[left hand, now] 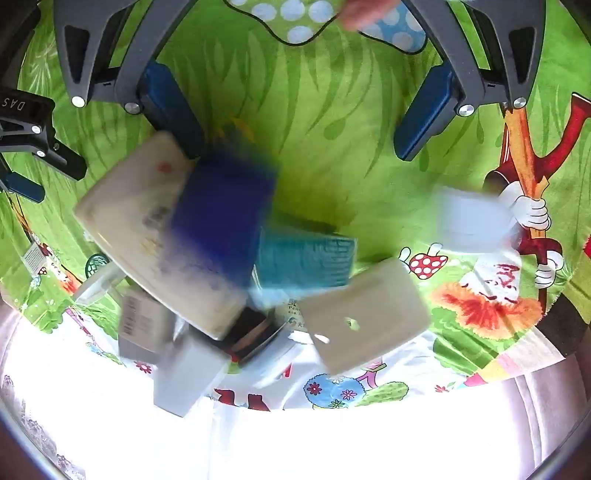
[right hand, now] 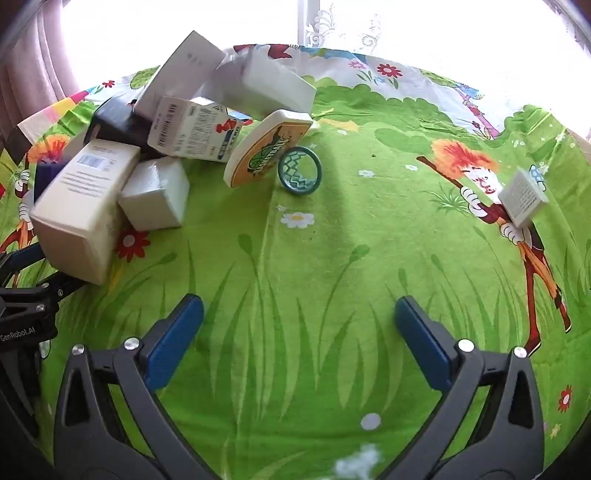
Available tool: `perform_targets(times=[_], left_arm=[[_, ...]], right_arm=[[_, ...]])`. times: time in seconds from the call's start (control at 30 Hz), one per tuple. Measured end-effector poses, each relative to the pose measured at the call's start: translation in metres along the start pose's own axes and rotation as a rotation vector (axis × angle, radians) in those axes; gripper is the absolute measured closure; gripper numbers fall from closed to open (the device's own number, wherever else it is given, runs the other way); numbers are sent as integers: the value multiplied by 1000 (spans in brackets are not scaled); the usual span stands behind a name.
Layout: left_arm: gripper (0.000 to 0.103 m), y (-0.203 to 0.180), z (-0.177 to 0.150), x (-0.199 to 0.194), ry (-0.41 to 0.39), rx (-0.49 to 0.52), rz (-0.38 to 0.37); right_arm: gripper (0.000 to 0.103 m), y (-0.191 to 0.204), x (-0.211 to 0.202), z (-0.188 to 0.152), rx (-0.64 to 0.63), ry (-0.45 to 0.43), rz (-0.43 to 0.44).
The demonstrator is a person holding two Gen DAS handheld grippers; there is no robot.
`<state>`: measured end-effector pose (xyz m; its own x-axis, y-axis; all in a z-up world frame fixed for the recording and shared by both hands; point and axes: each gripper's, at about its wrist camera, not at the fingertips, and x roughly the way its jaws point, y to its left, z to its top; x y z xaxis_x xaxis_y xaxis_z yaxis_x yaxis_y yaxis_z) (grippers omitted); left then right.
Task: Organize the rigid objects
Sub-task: 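Grasp the blue block with the left gripper and lift it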
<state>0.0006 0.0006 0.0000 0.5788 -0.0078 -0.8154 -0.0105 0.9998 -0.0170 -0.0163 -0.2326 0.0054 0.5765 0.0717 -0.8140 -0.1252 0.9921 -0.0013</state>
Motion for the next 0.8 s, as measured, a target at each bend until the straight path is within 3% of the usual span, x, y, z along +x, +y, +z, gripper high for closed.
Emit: perform_targets(times=[0.8], left_arm=[[0, 1, 0, 0, -14, 8, 7]], right_arm=[[0, 1, -1, 1, 1, -10, 1]])
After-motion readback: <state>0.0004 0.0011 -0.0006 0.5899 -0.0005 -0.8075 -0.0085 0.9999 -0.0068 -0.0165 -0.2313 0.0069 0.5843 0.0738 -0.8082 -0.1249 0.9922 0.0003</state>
